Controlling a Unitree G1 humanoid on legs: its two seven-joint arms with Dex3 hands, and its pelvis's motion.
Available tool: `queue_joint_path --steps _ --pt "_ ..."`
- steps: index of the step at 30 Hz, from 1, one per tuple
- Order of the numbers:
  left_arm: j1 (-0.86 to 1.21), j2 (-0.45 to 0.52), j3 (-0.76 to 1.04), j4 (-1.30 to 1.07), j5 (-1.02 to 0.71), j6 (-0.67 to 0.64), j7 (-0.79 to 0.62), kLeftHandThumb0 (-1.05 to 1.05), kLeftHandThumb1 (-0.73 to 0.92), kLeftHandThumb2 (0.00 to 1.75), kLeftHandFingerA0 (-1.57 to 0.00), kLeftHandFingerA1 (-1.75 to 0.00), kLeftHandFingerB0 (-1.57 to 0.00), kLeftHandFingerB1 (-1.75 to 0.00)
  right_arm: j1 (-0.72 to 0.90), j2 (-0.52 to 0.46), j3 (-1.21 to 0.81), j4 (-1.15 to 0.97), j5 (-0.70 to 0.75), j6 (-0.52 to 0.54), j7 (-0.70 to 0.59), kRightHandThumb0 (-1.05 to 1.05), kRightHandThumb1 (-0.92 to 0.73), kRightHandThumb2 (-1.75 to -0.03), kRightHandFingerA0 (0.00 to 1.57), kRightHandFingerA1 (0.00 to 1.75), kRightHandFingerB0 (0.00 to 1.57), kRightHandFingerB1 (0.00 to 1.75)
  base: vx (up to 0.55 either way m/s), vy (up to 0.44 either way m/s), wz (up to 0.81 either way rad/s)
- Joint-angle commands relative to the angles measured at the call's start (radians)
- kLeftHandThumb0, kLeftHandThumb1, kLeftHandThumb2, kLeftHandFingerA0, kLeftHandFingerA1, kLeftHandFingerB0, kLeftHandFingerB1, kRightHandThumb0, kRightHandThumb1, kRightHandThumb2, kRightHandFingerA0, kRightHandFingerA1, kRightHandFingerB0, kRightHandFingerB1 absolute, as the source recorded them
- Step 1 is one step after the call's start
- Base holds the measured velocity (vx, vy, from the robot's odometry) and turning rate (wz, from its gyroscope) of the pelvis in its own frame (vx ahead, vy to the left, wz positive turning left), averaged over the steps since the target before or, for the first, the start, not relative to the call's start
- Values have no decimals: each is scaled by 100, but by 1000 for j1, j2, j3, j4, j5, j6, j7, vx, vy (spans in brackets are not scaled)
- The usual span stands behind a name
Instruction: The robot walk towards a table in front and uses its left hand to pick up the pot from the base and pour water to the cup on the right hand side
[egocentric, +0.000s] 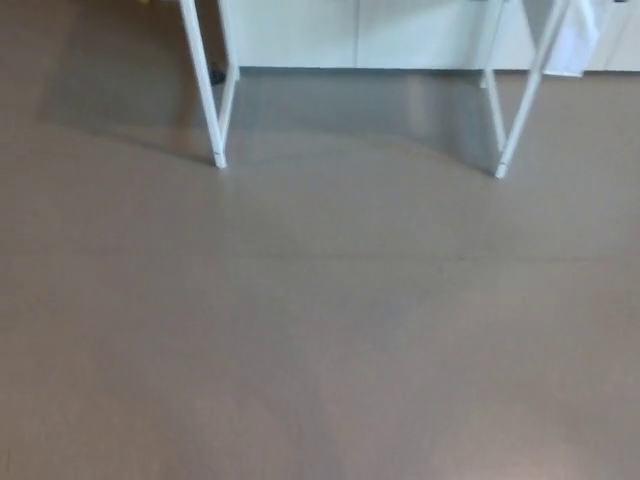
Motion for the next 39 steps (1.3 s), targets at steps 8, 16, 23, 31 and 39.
queue_joint_path --steps 8,16,23,31,39 --pt "-8 19 -3 0 -19 -10 9 10 42 86 -22 -52 -18 -49 4 -1 -1 2 31 -4 -7 -7 -48 -53 77 50 41 37 411 189 -14" --pt "-15 28 -13 -12 -12 1 36 9 40 84 -25 -52 -22 -50 2 7 13 8 23 -18 -15 -11 -46 -53 77 52 41 37 418 187 -19" --pt "-8 27 -19 -43 -20 25 29 8 42 86 -22 -52 -20 -49 8 12 10 1 37 -17 0 -10 -49 -54 72 50 39 37 438 -62 21" --pt "-16 29 -18 -26 -22 21 23 9 42 86 -22 -52 -20 -50 6 7 23 11 25 -30 -18 -14 -47 -54 79 51 41 37 526 -121 15" --pt "-19 33 -18 -23 -24 30 26 9 42 86 -23 -52 -20 -50 2 6 25 18 35 -25 -21 -13 -46 -53 79 52 44 37 545 186 -27"
